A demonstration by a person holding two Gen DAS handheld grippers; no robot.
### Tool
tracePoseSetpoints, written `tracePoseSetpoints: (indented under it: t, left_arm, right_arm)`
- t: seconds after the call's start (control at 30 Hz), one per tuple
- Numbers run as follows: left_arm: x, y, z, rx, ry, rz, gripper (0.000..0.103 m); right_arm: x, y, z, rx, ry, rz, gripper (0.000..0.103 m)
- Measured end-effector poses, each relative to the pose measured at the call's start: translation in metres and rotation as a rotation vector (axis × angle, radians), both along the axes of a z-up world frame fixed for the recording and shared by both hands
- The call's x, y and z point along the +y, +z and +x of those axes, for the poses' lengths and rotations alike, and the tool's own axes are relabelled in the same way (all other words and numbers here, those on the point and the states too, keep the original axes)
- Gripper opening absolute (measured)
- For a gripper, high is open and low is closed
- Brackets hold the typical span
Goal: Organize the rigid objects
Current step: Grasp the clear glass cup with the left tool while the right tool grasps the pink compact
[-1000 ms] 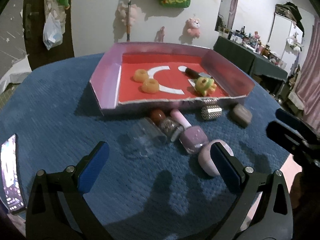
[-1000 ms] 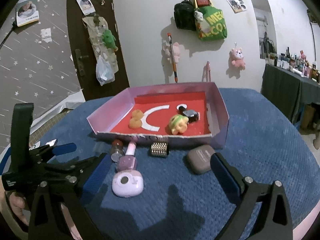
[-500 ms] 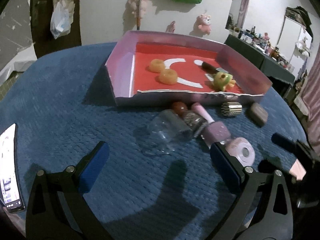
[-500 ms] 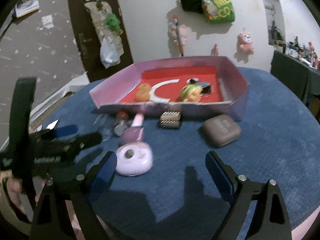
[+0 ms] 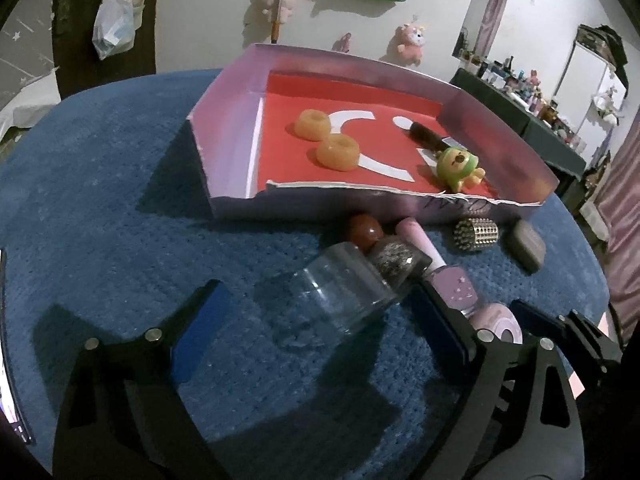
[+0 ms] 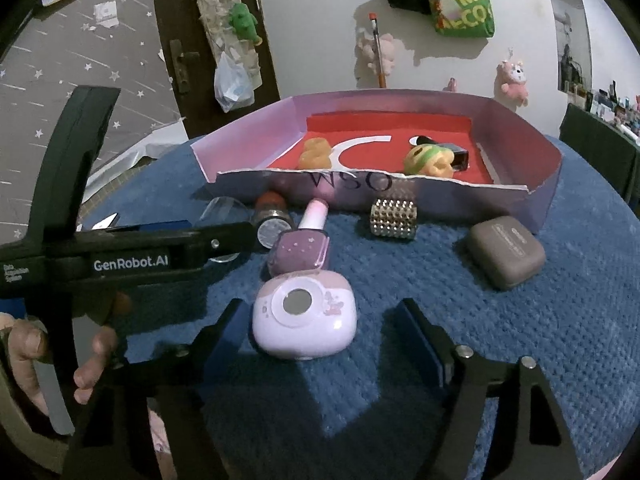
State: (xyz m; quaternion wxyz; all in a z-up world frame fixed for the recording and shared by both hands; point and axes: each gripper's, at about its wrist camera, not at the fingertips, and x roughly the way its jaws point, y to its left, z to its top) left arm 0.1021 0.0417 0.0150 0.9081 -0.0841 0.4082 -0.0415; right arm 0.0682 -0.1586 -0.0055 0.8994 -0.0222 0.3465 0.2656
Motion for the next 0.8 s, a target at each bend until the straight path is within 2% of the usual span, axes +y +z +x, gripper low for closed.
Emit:
tracePoseSetpoints:
  t: [0.07,0.1,0.17,0.23,0.27,0.33,0.8]
  left_arm:
    - [-0.004,-0.001,-0.001,-0.008,-0.002,0.026,0.087]
    - [-0.006,-0.001,-0.003,-0.013,-0.014,0.033,0.081]
    - [-0.009,0.0,-0.005,-0.02,-0.025,0.04,0.074]
    - [-0.011,0.001,-0.007,-0.023,-0.047,0.03,0.056]
    - [-0.011,0.001,-0.007,-0.025,-0.052,0.026,0.054]
    - [-0.012,0.002,-0.008,-0.023,-0.075,0.008,0.04]
    - [-0.009,0.014,-0.023,-0.053,-0.058,-0.007,0.037]
  right_arm:
    - [0.002,-0.001,0.001,-0.007,-0.003,-0.007,0.074]
    - [0.004,-0.001,0.001,-0.016,-0.003,-0.017,0.073]
    - [0.006,-0.001,0.001,-0.023,0.01,-0.02,0.063]
    - [0.008,-0.001,0.0,-0.024,0.028,-0.017,0.056]
    - [0.01,0.0,-0.001,-0.029,0.028,-0.025,0.056]
    - [0.012,0.0,-0.002,-0.035,0.027,-0.032,0.056]
    - [-0.003,0.012,-0.004,-0.01,0.011,0.04,0.056]
